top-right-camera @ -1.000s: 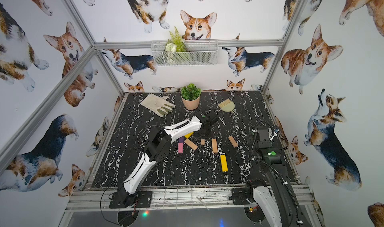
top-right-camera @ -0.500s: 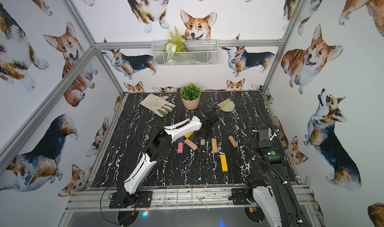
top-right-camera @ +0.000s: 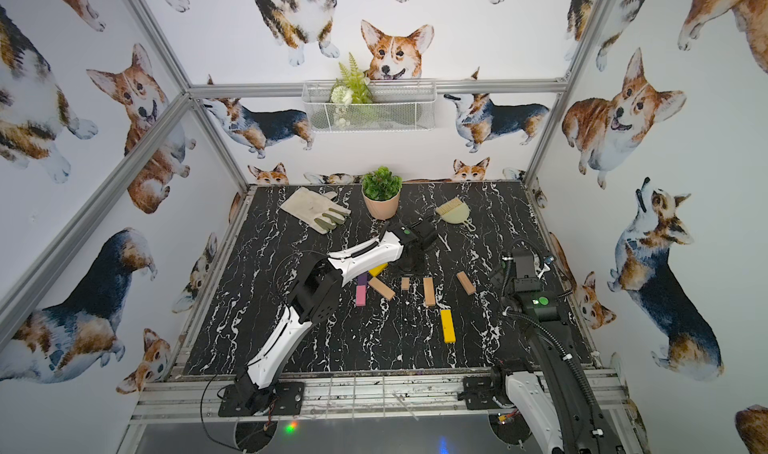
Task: Assemble the letter k with building blocks
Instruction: Assemble the building block at the center of the board, then pick up the building block from the center of the board.
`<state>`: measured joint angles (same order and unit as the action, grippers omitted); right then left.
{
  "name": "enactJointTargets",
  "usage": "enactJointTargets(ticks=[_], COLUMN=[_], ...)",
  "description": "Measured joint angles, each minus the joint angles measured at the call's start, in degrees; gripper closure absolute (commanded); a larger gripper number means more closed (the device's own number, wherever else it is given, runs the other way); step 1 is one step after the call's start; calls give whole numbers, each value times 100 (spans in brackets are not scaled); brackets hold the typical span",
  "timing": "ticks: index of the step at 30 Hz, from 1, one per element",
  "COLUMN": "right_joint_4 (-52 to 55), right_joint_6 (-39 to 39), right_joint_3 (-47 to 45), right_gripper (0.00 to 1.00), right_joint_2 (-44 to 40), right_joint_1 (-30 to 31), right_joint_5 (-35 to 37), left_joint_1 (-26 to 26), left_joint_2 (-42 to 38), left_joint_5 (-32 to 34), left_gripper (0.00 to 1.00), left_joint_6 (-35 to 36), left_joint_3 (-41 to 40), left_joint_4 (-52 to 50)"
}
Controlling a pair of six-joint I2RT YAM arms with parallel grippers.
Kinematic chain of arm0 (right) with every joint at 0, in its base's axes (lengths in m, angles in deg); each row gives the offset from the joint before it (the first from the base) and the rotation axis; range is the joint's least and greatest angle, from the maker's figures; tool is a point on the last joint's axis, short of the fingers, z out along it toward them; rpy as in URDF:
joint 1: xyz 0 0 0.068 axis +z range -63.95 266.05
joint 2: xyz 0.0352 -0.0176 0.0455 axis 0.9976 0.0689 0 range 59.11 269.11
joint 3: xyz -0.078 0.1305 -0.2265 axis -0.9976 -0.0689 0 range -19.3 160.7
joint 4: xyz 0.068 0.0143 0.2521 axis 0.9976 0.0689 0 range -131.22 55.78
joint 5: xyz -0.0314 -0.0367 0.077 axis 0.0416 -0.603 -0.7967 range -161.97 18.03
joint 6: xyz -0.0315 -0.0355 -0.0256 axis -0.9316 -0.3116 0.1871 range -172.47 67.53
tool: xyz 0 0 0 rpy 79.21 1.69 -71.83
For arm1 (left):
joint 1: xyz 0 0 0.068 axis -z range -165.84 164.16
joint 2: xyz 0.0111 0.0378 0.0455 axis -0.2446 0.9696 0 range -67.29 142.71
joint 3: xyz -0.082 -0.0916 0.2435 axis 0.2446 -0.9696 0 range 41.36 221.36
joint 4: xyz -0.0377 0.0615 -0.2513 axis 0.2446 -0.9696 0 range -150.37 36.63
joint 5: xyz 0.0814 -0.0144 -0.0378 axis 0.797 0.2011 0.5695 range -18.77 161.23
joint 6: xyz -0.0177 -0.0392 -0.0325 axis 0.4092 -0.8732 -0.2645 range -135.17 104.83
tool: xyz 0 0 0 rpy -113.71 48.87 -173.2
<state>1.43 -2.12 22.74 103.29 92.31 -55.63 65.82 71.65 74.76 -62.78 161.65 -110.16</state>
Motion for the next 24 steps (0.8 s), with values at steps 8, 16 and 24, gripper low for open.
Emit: enactJointTargets(ticks=[8,16,24], right_joint_4=[4,302,426], right_joint_6=[-822,-1742,-2190], right_joint_3=[752,1703,1845], right_gripper=[27,31,32], right_joint_2=[1939,4092,5062], right_joint_1=[4,664,726], right_joint_5=[-761,-1172,-1180], left_joint_1=[57,-149,-940], left_joint_2=[-984,-2277,-3698], left_joint_5=[177,468,142], left_gripper=[0,0,0], left_joint_6=[74,754,946], left_joint_3=[164,-636,-3053], left_joint_4=[-201,-111,549])
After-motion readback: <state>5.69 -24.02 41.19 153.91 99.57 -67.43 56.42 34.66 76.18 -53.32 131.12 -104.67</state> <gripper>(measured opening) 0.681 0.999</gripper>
